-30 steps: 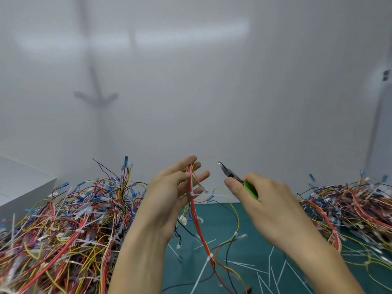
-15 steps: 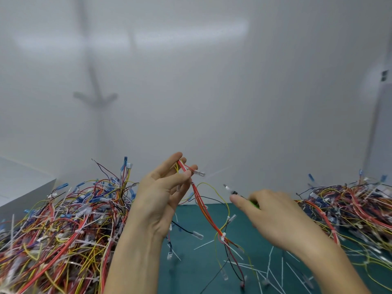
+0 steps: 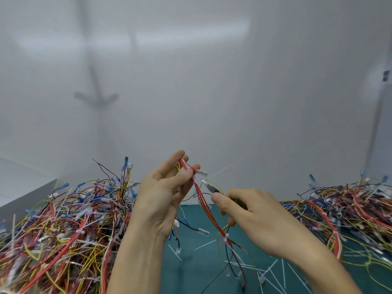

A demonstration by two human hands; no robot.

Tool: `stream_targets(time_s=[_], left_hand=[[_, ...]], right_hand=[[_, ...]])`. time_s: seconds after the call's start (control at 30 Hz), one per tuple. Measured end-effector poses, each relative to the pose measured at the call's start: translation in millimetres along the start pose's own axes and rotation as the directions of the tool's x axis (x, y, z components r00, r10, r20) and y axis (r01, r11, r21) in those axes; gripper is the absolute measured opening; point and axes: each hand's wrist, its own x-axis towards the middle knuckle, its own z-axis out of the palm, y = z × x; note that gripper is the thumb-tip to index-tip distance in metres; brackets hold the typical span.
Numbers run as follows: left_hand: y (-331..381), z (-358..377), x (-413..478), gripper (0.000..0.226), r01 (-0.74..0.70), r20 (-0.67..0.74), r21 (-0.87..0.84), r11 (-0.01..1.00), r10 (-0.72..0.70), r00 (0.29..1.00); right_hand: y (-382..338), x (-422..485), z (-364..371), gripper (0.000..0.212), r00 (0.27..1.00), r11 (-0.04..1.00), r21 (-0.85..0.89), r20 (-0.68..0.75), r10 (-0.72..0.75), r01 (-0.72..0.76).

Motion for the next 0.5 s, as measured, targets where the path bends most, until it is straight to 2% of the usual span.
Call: stream_targets(time_s=[0.5], left_hand=[[-0.8,1.2,-0.8,0.046,-0.031,0.007,-0.007,0.999,0.031,0.999]], right_hand=[[-0.4,-1.5,-1.3,0.081,0.999,0.999,-0.006,-0.032,0.042,-0.042]])
